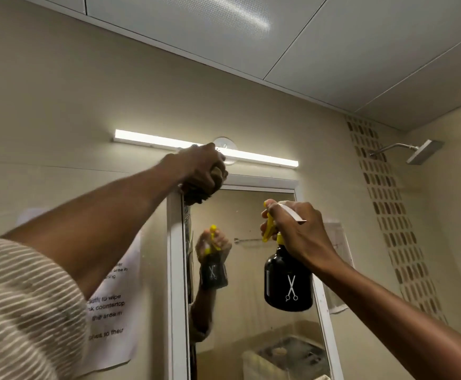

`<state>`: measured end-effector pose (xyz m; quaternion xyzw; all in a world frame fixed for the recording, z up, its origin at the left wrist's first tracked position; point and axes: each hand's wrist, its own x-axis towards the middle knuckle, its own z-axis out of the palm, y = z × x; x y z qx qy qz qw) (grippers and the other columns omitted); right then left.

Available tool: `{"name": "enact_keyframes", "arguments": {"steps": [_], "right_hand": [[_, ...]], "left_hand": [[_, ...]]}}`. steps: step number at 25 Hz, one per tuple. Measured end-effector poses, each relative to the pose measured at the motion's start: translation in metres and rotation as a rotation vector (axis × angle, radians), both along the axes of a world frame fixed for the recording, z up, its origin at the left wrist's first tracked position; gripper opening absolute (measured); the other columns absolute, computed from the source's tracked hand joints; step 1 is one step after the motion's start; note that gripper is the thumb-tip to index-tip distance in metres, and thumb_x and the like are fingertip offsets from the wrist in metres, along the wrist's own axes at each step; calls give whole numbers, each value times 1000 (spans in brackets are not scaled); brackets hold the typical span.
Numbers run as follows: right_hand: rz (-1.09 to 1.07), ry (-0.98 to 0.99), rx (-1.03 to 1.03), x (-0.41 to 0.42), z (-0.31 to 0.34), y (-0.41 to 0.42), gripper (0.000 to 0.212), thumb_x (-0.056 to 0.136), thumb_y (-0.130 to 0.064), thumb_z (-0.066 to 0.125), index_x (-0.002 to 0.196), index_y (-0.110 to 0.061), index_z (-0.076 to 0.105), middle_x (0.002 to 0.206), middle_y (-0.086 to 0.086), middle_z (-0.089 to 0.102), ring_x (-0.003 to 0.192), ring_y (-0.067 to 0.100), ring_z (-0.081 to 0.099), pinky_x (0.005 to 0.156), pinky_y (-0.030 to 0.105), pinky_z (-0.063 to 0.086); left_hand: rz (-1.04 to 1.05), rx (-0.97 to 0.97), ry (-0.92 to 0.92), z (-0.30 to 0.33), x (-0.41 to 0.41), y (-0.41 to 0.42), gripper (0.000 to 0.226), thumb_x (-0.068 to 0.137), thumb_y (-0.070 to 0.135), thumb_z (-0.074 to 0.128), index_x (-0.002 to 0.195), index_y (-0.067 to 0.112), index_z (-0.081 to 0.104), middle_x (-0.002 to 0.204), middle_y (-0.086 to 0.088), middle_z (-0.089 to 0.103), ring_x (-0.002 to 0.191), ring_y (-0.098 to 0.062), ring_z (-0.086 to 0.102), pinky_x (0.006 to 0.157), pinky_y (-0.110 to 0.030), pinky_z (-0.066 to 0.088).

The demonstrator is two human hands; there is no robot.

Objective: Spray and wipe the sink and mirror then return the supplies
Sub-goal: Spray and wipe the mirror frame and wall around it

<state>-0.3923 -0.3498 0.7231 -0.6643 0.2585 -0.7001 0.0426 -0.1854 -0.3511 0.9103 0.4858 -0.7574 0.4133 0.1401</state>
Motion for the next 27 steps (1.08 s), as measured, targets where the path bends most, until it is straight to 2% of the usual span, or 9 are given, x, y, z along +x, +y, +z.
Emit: {"name": "enact_keyframes", "arguments": {"steps": [2,4,8,12,16,20,24,26,27], "right_hand": [[3,-7,14,16,-3,6,39,108,-36,56,92,-9,78,78,1,79,71,13,78,66,26,62],[-1,-14,28,26,-6,12,40,108,-37,56,92,-8,78,77,1,79,72,13,78,67,29,63],[15,-36,70,32,-13,27,39,108,-37,55,91,-9,78,74,-2,78,70,13,77,68,32,64],[16,-41,83,29,-14,41,40,108,-36,55,89,-8,77,73,1,78,71,16,77,70,35,64],[29,-44,81,27,-12,55,42,109,-34,54,88,-6,77,76,4,79,77,22,79,73,37,63],[48,-38,89,25,-16,66,41,109,-34,54,83,-11,77,76,4,79,79,25,79,78,44,64],[65,-35,106,21,-26,74,38,109,-34,54,81,-18,74,77,5,79,80,27,79,82,49,65],[68,-39,125,21,-31,77,39,109,-34,54,82,-16,75,77,6,79,80,28,79,83,50,65],[70,-42,138,20,-34,79,39,109,-34,54,84,-14,76,77,6,79,80,28,79,83,50,65]], "left_hand": [[-29,-1,10,1,23,12,22,50,42,68,71,38,61,93,3,68,83,-23,65,75,-40,58],[-44,-24,40,-1,41,24,21,49,39,70,68,33,63,83,7,64,79,-20,65,72,-39,59],[-81,-74,156,-12,76,37,41,51,37,90,87,24,74,92,4,63,95,-17,57,82,-35,51],[-162,-139,563,-62,96,36,67,47,57,81,104,25,68,104,-3,52,105,-24,47,85,-38,48],[-312,-168,848,-145,79,25,49,62,40,85,106,29,67,103,-1,49,94,-21,48,82,-35,52],[-282,-219,939,-235,64,25,44,69,32,84,107,36,63,108,1,34,84,-22,56,76,-38,61],[-176,-155,978,-338,57,30,42,66,40,80,104,46,61,111,7,29,83,-22,65,79,-39,61],[-164,-32,947,-374,68,33,40,67,47,70,105,50,58,114,10,26,96,-21,64,90,-37,57],[-181,99,837,-390,74,36,40,72,52,64,110,52,53,117,11,21,111,-20,56,101,-32,49]]}}
